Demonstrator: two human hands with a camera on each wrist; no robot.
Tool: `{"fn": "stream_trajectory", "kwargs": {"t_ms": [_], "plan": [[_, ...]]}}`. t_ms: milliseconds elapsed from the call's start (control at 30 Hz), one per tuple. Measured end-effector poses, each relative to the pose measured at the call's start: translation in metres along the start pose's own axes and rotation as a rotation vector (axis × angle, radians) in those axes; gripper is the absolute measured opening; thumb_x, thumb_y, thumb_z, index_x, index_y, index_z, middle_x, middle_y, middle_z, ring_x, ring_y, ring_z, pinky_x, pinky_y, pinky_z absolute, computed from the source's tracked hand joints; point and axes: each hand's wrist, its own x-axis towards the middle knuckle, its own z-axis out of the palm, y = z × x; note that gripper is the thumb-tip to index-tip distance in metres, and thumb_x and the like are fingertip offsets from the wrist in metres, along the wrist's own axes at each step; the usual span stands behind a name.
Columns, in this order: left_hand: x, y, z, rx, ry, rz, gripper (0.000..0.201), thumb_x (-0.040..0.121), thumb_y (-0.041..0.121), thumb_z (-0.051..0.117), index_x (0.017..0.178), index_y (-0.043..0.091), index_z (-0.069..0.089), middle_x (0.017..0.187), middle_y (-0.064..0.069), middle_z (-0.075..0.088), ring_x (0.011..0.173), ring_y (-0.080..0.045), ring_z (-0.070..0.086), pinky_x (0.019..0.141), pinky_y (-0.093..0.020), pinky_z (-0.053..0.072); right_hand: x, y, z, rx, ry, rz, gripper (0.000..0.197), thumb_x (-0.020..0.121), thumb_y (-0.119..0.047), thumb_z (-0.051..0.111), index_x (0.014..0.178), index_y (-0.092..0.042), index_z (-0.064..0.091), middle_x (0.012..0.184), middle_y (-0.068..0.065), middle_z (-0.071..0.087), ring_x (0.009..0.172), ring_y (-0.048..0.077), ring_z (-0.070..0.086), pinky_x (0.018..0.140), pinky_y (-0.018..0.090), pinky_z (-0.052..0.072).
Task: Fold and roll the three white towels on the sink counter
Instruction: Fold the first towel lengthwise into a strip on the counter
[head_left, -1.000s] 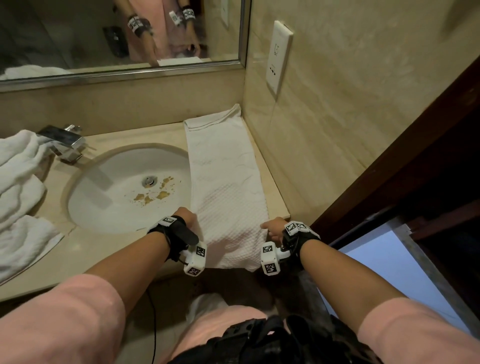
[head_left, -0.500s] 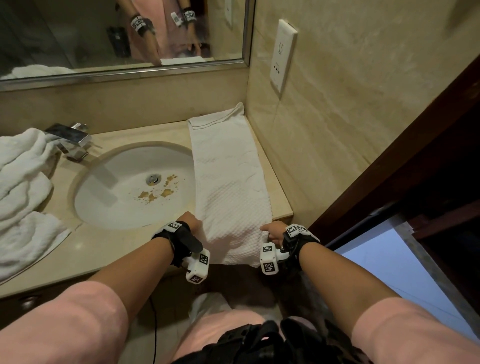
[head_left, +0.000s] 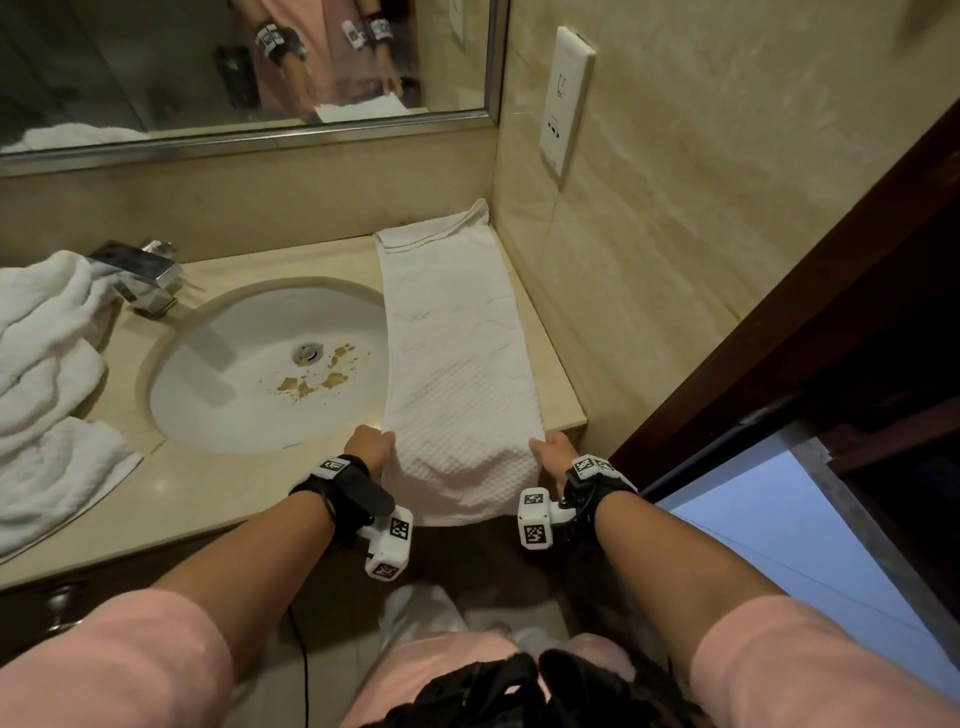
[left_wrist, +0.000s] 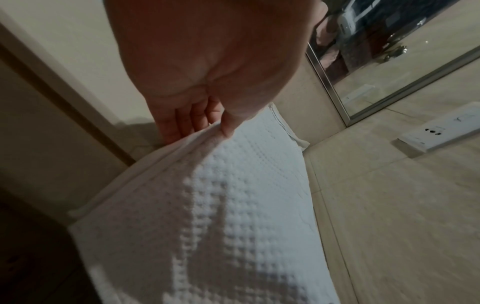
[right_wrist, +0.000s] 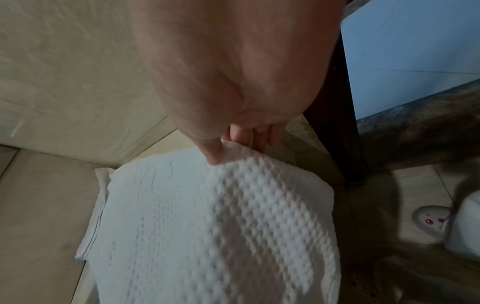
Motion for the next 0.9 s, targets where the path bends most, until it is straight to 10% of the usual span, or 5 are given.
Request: {"fn": "stream_trajectory", "kwargs": {"t_ms": [233,267,333,533,900], "plan": [[-0.001,-0.004,0.001,0.011,0.070,0.007,0.034,0.100,0.023,0.042,0.091,-0.006,0.057,0.114,-0.033,0.059,0.107,-0.045,0.057,0.090,-0.043,0.046,-0.004,0.002,-0.012,-0.060,0.051,-0.062,0.036,0.095,-0.021,0.051,0.115,0.009,0.051,0.102,0.000,0.037,0.088,0.024,0.050,0.085,0.039,0.043],[0.000,-0.005,0.001,0.016,0.026,0.005,0.037,0.101,0.023,0.040,0.082,-0.006,0.054,0.114,-0.037,0.057,0.104,-0.048,0.057,0.090,-0.044,0.046,-0.005,0.000,-0.013,-0.088,0.041,-0.054,0.040,0.095,-0.020,0.050,0.116,0.014,0.052,0.136,0.015,0.035,0.091,0.026,0.052,0.084,0.038,0.043],[0.002,-0.005,0.001,0.002,-0.033,0.001,0.041,0.102,0.021,0.037,0.078,-0.009,0.049,0.107,-0.041,0.054,0.090,-0.046,0.057,0.081,-0.043,0.043,-0.005,-0.003,-0.014,-0.134,-0.011,-0.038,0.036,0.094,-0.022,0.050,0.105,0.012,0.058,0.091,0.018,0.055,0.090,0.026,0.052,0.075,0.034,0.038],[-0.005,-0.001,0.006,-0.028,-0.116,0.022,0.044,0.101,0.024,0.044,0.060,0.010,0.038,0.058,-0.009,0.039,0.052,-0.022,0.036,0.058,-0.027,0.031,0.006,0.000,-0.015,-0.161,-0.085,0.035,0.056,0.098,-0.045,0.035,0.126,0.000,0.055,0.125,0.016,0.058,0.115,0.035,0.054,0.102,0.044,0.042],[0.004,-0.019,0.004,-0.011,0.021,-0.004,0.034,0.092,0.022,0.059,0.069,0.017,0.034,0.068,-0.004,0.041,0.076,-0.022,0.045,0.070,-0.035,0.036,0.013,0.004,-0.015,-0.060,-0.018,-0.042,0.047,0.099,-0.033,0.040,0.108,0.008,0.061,0.106,0.021,0.061,0.094,0.030,0.057,0.080,0.037,0.042]]}}
